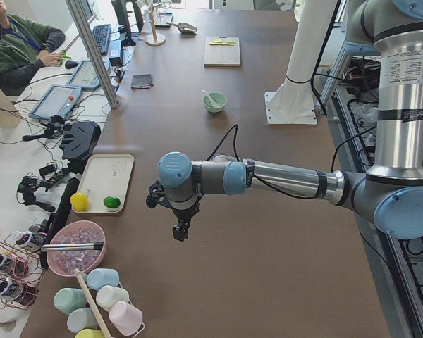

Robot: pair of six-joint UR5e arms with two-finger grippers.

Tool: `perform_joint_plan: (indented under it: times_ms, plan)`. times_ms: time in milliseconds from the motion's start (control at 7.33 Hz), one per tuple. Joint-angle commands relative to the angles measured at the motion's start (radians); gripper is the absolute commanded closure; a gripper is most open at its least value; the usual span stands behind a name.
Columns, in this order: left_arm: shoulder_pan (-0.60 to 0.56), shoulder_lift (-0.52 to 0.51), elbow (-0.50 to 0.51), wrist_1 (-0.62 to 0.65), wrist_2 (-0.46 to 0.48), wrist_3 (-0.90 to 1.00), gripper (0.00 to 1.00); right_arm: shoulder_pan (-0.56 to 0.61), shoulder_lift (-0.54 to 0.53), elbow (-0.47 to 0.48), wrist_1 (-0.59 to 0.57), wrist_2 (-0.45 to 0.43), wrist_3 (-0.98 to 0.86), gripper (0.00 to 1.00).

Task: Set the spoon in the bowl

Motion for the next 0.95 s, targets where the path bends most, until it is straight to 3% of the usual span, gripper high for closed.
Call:
perform_joint_plan:
  times_ms: [0, 818]
  plan:
    - [0.0, 0.001, 0.0, 0.0, -0.001, 0.0, 0.01, -0.004, -0.008, 0.006, -0.022, 0.002, 0.001, 0.0]
    - [0.0, 0.001, -0.011, -0.002, -0.001, 0.0, 0.01, -0.005, -0.009, -0.02, -0.015, 0.019, 0.001, 0.0]
